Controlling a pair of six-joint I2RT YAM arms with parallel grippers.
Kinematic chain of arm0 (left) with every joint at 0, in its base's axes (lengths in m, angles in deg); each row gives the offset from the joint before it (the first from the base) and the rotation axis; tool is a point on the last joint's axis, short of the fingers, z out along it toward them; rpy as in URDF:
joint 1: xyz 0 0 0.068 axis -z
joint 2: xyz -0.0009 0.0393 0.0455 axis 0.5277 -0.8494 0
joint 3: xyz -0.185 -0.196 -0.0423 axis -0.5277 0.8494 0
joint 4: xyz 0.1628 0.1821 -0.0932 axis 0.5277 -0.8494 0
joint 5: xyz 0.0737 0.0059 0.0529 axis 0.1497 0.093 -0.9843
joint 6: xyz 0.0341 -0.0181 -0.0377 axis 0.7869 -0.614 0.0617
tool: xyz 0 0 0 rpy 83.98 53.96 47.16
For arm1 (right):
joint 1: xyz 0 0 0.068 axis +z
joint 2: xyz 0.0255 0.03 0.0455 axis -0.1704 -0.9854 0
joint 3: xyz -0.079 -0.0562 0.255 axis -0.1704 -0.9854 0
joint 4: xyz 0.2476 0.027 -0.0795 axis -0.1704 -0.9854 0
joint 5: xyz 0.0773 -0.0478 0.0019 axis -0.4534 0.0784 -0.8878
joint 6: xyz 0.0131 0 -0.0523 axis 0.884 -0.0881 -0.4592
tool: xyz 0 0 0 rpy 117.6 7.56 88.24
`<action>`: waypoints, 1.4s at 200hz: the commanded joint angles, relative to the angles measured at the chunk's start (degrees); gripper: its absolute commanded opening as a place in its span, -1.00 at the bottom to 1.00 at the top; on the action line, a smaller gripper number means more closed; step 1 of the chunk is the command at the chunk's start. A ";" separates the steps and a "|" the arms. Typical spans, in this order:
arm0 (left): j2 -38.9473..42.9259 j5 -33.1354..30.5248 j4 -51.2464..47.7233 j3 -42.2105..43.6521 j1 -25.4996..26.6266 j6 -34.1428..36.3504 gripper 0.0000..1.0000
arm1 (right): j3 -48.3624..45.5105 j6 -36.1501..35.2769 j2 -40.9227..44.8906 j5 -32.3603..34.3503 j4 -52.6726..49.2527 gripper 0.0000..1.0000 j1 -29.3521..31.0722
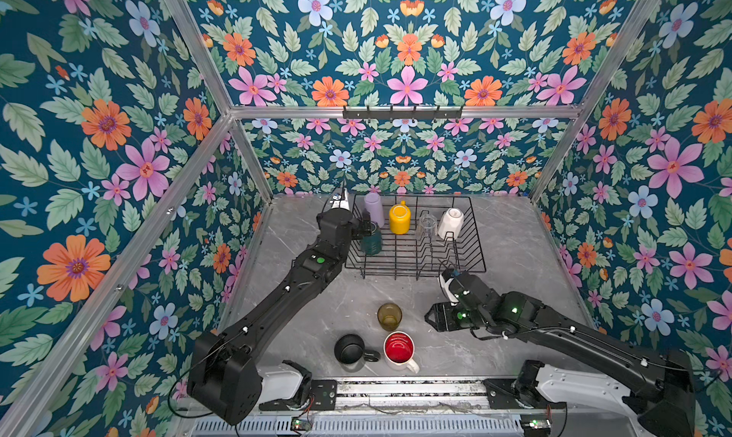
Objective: Load the cups into the dish rack
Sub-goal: 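Withdraw the left gripper while the right gripper moves toward the red-lined mug, then close the right gripper on the rim of the red-lined white mug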
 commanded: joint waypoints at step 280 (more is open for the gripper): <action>14.88 1.29 2.07 11.08 -4.70 -5.68 0.99 | 10.66 9.71 -28.82 6.67 -6.68 -0.40 14.70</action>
